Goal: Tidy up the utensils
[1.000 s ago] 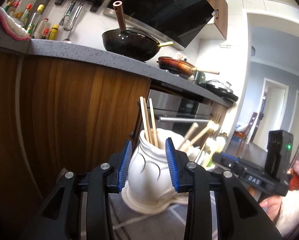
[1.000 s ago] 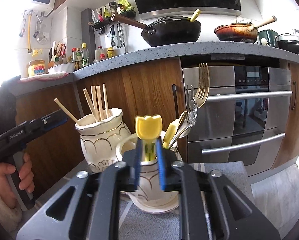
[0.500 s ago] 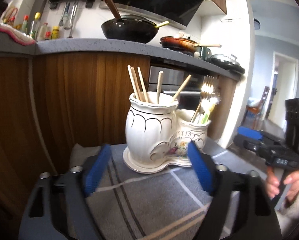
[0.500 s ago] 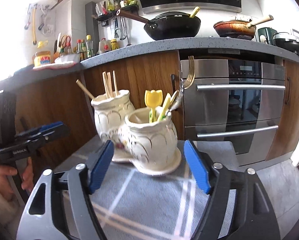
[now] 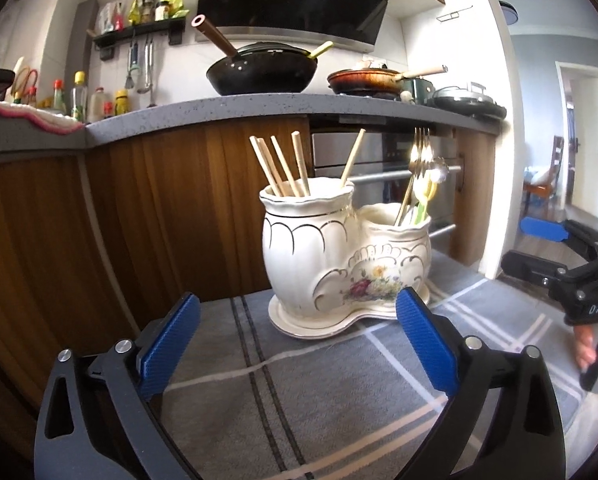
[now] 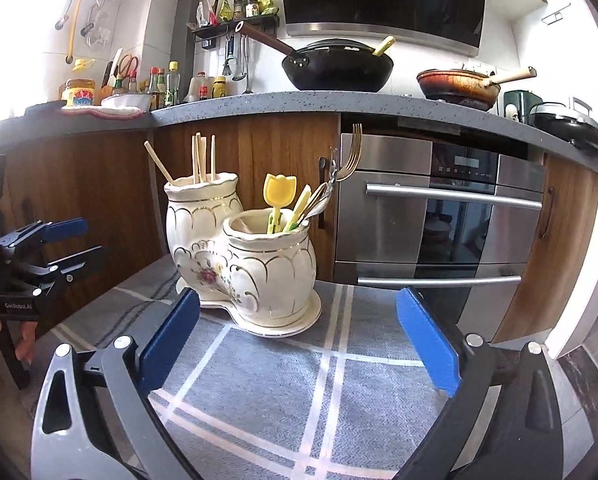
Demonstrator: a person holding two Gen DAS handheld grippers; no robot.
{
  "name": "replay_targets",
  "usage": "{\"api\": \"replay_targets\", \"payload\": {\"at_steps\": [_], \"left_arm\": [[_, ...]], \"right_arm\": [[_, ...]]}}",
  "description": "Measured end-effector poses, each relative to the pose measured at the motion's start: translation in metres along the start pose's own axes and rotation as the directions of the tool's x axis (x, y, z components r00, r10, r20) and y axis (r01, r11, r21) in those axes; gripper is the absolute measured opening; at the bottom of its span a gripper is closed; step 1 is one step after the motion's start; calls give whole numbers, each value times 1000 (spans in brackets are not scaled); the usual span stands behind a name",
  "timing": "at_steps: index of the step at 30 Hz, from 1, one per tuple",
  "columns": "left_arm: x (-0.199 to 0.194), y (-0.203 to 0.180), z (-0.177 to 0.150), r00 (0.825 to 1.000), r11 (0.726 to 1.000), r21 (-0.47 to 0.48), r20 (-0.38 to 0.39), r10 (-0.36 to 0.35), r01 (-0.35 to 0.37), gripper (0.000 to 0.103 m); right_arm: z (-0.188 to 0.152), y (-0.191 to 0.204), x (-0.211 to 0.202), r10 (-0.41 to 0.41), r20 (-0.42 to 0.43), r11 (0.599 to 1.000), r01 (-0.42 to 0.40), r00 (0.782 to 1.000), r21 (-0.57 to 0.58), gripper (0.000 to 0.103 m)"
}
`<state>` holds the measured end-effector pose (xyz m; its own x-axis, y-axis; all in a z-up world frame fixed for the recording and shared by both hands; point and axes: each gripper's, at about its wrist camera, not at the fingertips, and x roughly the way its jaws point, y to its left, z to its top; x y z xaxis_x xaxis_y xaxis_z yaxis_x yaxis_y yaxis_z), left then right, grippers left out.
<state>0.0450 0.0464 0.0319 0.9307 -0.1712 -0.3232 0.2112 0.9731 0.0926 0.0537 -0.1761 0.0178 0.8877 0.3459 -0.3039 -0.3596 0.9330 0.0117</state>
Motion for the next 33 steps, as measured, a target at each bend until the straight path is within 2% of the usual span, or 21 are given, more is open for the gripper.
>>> {"api": "replay_targets", "payload": {"at_steps": [12, 33], "left_arm": [[-2, -6, -7, 999, 1000, -3, 26, -27, 27, 98], [-2, -6, -7, 999, 1000, -5, 27, -25, 25, 98]], "right_arm": [[-2, 0, -7, 5, 44, 1000, -5, 999, 4, 97], [-2, -3, -6, -2, 44, 1000, 1, 999, 12, 97]]}}
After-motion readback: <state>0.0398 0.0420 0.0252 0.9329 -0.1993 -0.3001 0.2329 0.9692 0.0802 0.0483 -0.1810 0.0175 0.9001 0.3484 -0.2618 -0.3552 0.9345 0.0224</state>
